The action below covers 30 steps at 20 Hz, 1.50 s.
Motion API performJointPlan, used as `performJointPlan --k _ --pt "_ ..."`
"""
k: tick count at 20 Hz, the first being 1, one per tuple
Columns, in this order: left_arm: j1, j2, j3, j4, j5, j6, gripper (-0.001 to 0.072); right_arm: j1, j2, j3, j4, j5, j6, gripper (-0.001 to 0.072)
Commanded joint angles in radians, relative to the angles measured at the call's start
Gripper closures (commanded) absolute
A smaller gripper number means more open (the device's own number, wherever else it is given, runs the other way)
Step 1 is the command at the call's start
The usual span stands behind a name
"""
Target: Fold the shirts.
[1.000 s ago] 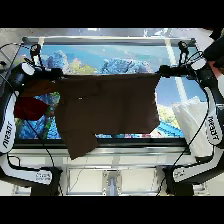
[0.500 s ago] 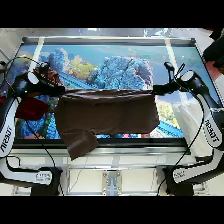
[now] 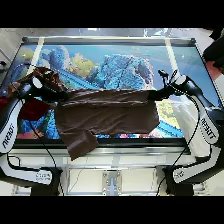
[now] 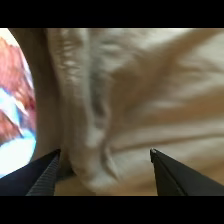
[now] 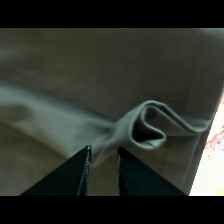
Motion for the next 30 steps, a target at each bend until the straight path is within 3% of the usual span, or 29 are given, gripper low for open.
performJointPlan --k 1,4,9,12,16,19,23,26,27,30 --pt "0.014 0.113 -0.003 -0.064 -0.112 0.000 0.0067 -0.013 0.078 0.102 -0.032 0.235 0.002 0.0506" --pt "0.044 0.340 -0.110 -0.065 -0.204 -0.012 0.0067 -0.070 0.220 0.116 -0.127 0.338 0.002 0.0506" --pt "0.100 0.812 -0.688 -0.111 -0.231 -0.370 0.0067 -0.169 0.383 -0.135 -0.050 0.313 0.000 0.0504" --pt "0.126 0.961 -0.844 -0.278 -0.404 -0.404 0.0103 -0.169 0.385 -0.156 -0.050 0.308 -0.002 0.0504" --pt "0.128 0.993 -0.895 -0.206 -0.462 -0.555 0.0103 -0.169 0.385 -0.134 -0.026 0.293 -0.002 0.0504" --pt "0.128 0.971 -0.896 -0.199 -0.478 -0.578 0.0103 -0.169 0.386 -0.117 -0.025 0.293 -0.007 0.0504" --pt "0.127 0.892 -0.929 -0.239 -0.322 -0.575 0.0104 -0.168 0.386 -0.112 0.013 0.291 -0.013 0.0504" --pt "0.127 0.780 -0.962 -0.311 -0.236 -0.511 0.0105 -0.169 0.387 -0.112 0.051 0.299 -0.013 0.0505" --pt "0.127 0.747 -0.962 -0.335 -0.206 -0.491 0.0136 -0.169 0.387 -0.112 0.056 0.304 -0.013 0.0505" --pt "0.127 0.710 -0.962 -0.447 -0.111 -0.416 0.0541 -0.169 0.387 -0.112 0.076 0.346 -0.013 0.0506"
